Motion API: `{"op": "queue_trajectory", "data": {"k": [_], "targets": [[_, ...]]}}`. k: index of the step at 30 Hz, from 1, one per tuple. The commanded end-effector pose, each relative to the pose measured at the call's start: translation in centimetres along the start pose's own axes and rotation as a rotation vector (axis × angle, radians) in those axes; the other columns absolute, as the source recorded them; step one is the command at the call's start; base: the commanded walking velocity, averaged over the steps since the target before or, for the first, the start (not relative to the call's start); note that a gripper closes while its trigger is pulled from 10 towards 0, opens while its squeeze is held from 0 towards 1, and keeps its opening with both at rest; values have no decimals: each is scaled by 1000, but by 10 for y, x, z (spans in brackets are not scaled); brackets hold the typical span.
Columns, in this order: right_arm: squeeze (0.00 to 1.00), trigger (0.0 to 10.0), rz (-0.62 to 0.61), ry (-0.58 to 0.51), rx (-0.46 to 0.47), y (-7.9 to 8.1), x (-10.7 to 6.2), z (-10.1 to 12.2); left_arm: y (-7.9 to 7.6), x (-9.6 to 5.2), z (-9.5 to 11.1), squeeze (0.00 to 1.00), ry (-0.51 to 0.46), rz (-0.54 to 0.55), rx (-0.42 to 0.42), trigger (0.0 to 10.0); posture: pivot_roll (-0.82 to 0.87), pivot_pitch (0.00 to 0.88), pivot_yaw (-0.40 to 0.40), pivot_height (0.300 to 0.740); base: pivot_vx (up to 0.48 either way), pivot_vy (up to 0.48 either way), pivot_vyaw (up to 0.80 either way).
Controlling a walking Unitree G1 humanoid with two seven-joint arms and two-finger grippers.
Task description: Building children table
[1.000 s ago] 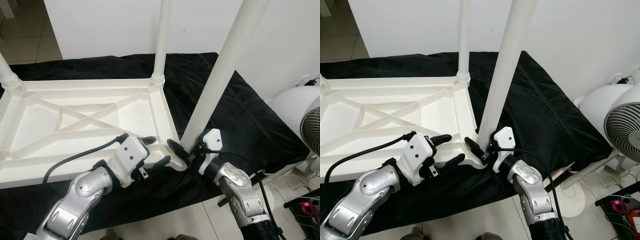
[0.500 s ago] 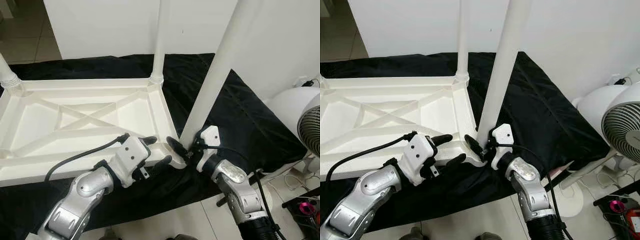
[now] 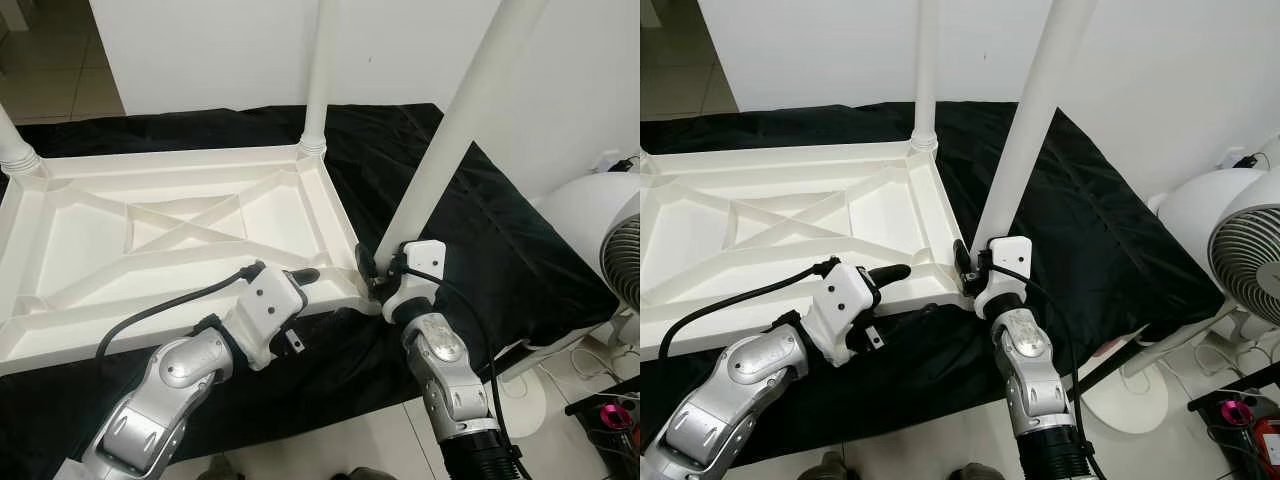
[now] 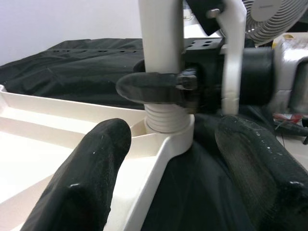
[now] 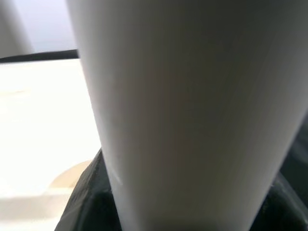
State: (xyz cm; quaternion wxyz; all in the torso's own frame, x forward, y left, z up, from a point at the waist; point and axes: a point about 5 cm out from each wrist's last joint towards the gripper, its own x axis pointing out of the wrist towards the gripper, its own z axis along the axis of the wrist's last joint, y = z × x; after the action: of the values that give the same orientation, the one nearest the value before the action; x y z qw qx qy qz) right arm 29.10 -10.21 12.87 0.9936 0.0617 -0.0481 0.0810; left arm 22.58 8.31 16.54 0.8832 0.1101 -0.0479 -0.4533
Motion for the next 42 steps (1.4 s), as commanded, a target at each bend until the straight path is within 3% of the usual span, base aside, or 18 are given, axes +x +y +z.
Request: {"op": "queue_trajectory", "data": {"k": [1,7,8,15,16,18,19,20,24,26,28,30,35,37,42], "targets": [[0,10000,-76,47,10,-2,2,-9,-2,7,2,0,-1,16,-4,10000,-4,49,-52,740,0,0,0],[0,10000,-66,-13,15,0,8,2,-1,16,5,0,-15,37,-6,10000,-18,41,-45,740,0,0,0],[1000,10000,-42,-38,19,-2,7,5,-1,17,6,0,-14,37,-11,10000,-19,40,-43,740,0,0,0],[1000,10000,-10,-69,13,-6,4,8,0,18,5,0,-7,37,-21,10000,-21,39,-42,740,0,0,0],[1000,10000,26,-81,-34,-22,3,11,1,20,3,0,17,40,-30,10000,-22,34,-37,740,0,0,0],[1000,10000,45,-78,-33,-24,2,11,1,21,3,0,23,41,-32,10000,-22,34,-37,740,0,0,0],[467,10000,66,-76,-35,-25,2,11,1,21,2,0,26,42,-32,10000,-22,32,-35,740,0,0,0],[0,10000,84,-76,-43,-27,2,11,1,22,2,0,27,43,-28,10000,-22,32,-35,740,0,0,0],[0,10000,147,-66,-53,-31,1,10,2,22,2,0,33,43,-19,10000,-23,26,-30,740,0,0,0],[0,10000,247,-45,-103,-39,2,10,3,23,2,0,36,47,-5,10000,-28,21,-25,740,0,0,0],[0,10000,247,-45,-103,-39,2,10,3,23,2,0,36,47,-5,10000,-28,21,-25,740,0,0,0],[0,10000,368,-15,-142,-47,5,10,4,24,2,0,35,46,8,10000,-32,18,-20,740,0,0,0],[0,10000,412,-4,-163,-50,8,10,5,25,2,0,41,41,3,10000,-36,17,-18,740,0,0,0],[0,10000,494,22,-206,-54,18,11,5,28,2,0,48,34,0,10000,-41,11,-12,740,0,0,0],[0,10000,562,48,-249,-56,28,13,6,30,4,0,49,25,-1,10000,-41,8,-9,740,0,0,0]]}}
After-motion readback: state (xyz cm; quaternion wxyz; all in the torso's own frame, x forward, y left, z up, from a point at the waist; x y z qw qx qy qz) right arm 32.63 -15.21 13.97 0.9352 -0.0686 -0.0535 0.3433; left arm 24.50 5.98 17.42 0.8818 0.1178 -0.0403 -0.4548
